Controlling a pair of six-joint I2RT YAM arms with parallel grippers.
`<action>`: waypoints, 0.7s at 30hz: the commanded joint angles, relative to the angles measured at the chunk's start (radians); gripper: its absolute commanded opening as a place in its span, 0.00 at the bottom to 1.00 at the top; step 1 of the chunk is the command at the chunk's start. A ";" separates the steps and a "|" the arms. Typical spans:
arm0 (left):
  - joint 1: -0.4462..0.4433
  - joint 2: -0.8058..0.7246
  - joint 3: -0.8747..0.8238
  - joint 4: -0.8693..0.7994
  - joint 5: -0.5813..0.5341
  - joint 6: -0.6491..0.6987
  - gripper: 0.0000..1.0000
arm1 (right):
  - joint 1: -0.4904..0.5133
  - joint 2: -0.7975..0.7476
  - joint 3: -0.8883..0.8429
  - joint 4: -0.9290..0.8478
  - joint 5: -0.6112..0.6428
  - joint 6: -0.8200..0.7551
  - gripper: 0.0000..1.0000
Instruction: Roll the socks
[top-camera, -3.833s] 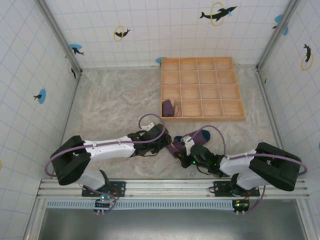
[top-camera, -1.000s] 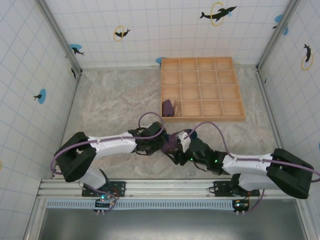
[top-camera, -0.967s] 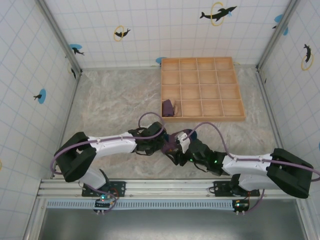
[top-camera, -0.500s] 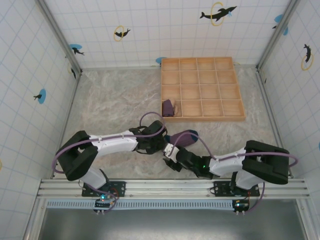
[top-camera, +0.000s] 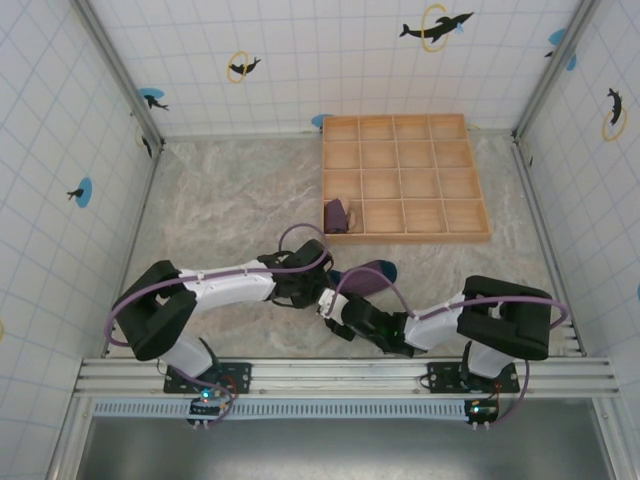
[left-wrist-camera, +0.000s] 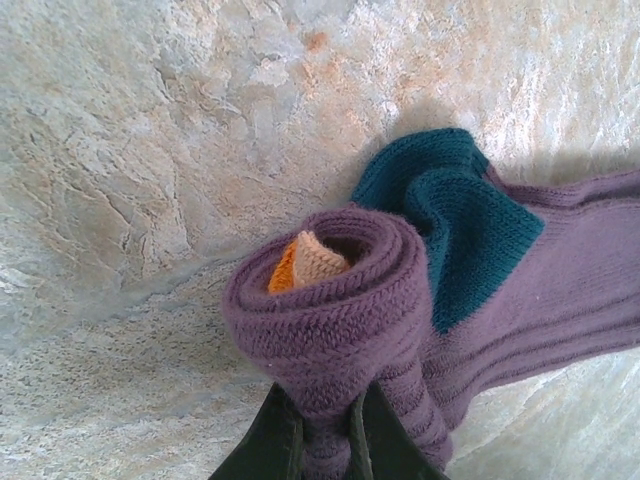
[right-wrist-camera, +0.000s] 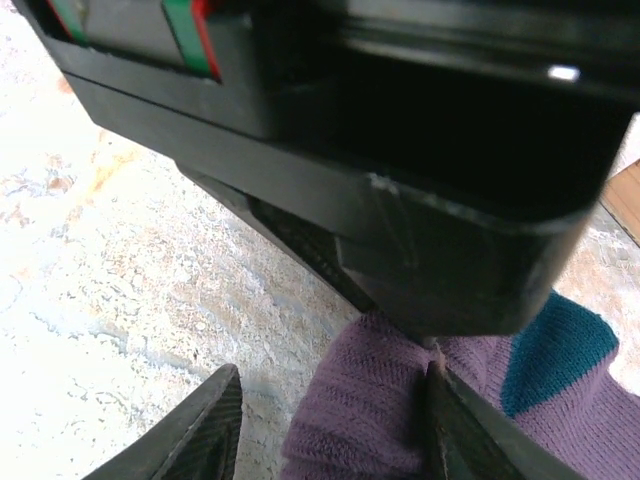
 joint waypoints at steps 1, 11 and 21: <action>0.004 0.001 0.002 -0.030 0.020 -0.020 0.00 | -0.002 0.036 0.012 -0.020 0.015 0.038 0.48; 0.007 0.012 0.002 -0.007 0.058 -0.008 0.00 | -0.003 0.059 -0.001 -0.063 0.097 0.071 0.44; 0.017 0.021 -0.014 0.011 0.089 -0.012 0.00 | -0.006 -0.008 -0.072 0.028 0.061 0.051 0.45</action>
